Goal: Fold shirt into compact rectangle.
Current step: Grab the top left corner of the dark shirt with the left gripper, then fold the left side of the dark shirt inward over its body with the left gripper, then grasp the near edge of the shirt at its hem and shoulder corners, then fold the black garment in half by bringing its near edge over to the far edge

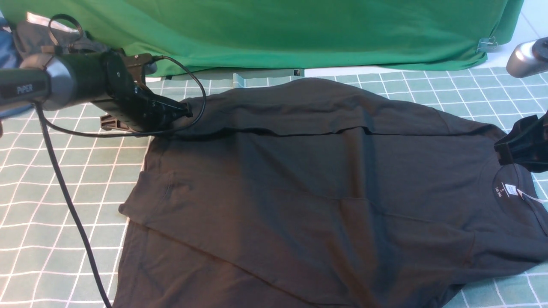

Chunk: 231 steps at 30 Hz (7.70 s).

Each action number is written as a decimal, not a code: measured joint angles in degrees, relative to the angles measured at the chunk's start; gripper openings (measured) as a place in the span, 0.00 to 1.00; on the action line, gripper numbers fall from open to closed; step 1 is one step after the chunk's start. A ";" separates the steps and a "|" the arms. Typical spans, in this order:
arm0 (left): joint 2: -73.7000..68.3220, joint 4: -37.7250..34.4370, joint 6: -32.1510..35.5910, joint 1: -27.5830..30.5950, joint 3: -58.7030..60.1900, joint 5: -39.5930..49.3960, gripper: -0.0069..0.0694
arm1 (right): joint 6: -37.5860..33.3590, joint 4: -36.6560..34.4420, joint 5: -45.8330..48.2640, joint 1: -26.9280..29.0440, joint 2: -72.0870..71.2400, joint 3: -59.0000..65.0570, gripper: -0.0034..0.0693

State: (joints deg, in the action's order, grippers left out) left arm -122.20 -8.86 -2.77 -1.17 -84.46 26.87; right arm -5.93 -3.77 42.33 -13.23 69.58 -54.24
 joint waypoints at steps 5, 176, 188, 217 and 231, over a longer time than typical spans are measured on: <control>1.04 2.60 0.10 0.00 0.00 1.64 0.11 | 0.07 0.00 0.06 0.00 0.00 0.00 0.37; 55.27 8.87 -12.16 -12.54 51.09 33.40 0.10 | -17.71 -17.70 23.10 -0.48 0.07 -2.87 0.38; 60.39 7.89 -13.11 -12.54 51.09 34.33 0.10 | -20.28 -8.42 -2.87 -30.76 3.88 15.12 0.73; 68.78 4.14 -13.10 -12.54 51.09 40.39 0.10 | -17.44 -0.43 -1.78 -37.34 10.63 16.71 0.12; 69.41 7.91 -19.78 -12.54 40.49 39.43 0.10 | -16.21 5.65 4.83 -32.35 2.46 8.48 0.11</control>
State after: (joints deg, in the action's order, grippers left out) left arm -52.79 -0.96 -22.55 -13.71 -43.97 66.31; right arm -22.14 1.88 47.16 -45.58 72.04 -45.76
